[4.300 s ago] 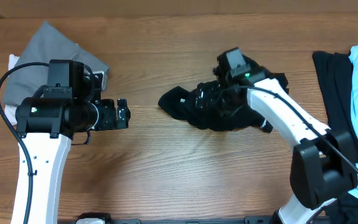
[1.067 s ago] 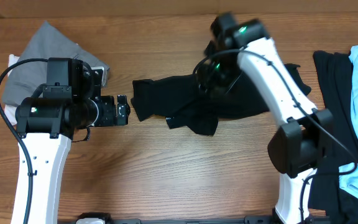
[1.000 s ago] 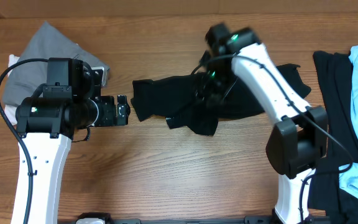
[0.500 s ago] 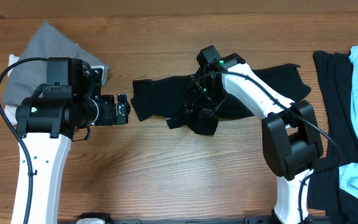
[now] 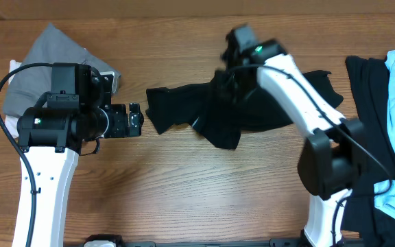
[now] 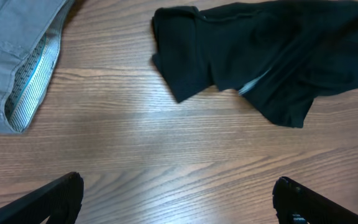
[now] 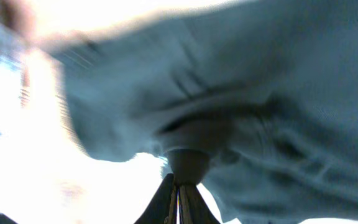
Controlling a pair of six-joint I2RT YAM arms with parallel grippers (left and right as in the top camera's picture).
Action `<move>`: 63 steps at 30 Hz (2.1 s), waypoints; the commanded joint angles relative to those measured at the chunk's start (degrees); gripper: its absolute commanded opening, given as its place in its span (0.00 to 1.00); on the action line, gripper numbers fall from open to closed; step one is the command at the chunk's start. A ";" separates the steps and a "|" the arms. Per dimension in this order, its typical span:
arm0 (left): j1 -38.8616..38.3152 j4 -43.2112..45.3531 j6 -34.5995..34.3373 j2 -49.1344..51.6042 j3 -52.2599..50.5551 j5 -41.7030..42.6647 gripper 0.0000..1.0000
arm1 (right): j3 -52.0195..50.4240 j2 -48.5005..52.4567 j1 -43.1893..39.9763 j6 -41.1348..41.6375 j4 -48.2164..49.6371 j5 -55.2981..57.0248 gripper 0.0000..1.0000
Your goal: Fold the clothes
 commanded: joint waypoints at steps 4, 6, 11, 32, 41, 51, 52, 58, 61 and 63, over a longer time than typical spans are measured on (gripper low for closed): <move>-0.37 0.24 0.81 0.09 0.72 -0.28 1.00 | 10.14 -6.10 -1.90 -2.67 4.02 5.64 0.04; -0.37 0.22 0.81 0.09 0.72 -0.31 1.00 | 10.14 -6.10 -2.71 -2.71 11.30 3.34 0.04; -0.37 0.20 0.81 0.09 0.72 -0.11 1.00 | 10.12 -6.08 -3.72 2.29 37.51 -3.50 0.04; -0.37 -1.05 0.85 0.09 0.72 0.98 1.00 | 10.12 -5.70 -15.15 -1.57 4.59 7.26 1.00; -0.37 -0.81 0.83 0.09 0.72 8.33 1.00 | -1.95 -4.13 -14.01 -2.21 -14.43 7.50 0.98; -1.64 -0.81 0.87 0.11 0.72 8.83 1.00 | -20.15 -4.13 -20.50 2.71 2.43 7.43 0.75; -1.95 -0.68 0.85 0.13 0.72 8.83 1.00 | -20.76 -4.13 -20.72 2.71 2.89 7.21 0.79; -5.38 1.11 0.83 0.74 0.70 8.63 1.00 | -25.55 -4.13 -19.26 1.40 4.13 -0.07 0.83; -8.22 1.29 0.81 2.14 0.61 5.88 1.00 | -27.43 -4.13 -17.31 -3.10 2.01 -5.42 0.82; -10.01 0.68 0.76 3.56 0.44 2.95 1.00 | -28.52 -4.13 -15.43 -6.29 0.28 -7.80 0.81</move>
